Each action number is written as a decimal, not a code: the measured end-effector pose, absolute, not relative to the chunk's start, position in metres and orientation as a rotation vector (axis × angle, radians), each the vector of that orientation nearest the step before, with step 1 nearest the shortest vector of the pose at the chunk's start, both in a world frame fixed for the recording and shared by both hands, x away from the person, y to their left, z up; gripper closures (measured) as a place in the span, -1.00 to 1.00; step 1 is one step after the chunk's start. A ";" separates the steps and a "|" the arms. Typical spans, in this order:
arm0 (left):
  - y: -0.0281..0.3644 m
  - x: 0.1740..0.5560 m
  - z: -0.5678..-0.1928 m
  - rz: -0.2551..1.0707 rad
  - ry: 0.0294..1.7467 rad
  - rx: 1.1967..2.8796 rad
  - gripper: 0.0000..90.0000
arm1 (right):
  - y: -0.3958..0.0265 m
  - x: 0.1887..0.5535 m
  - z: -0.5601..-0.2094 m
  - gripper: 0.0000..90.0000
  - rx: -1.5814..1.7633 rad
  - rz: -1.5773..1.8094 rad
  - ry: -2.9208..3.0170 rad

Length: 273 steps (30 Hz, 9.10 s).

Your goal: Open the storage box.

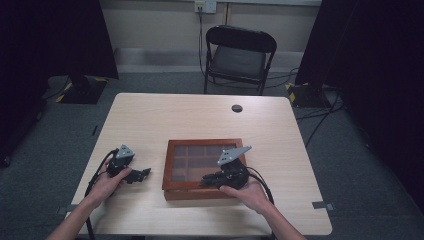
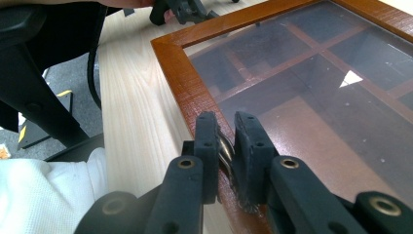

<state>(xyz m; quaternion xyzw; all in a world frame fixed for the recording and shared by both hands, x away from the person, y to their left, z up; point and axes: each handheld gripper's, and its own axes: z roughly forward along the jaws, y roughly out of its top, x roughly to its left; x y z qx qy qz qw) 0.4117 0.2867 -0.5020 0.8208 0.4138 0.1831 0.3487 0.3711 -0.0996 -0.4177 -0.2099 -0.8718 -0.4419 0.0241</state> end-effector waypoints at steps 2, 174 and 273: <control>0.287 0.412 -0.502 0.474 1.073 2.127 -0.85 | -0.099 0.371 -0.417 0.80 -0.649 -1.364 -2.700; 0.287 0.414 -0.502 0.467 1.059 2.137 -0.89 | -0.089 0.416 -0.326 0.85 -0.708 -1.568 -2.695; 0.287 0.414 -0.502 0.467 1.059 2.136 -0.89 | -0.090 0.439 -0.310 0.81 -0.783 -1.605 -2.669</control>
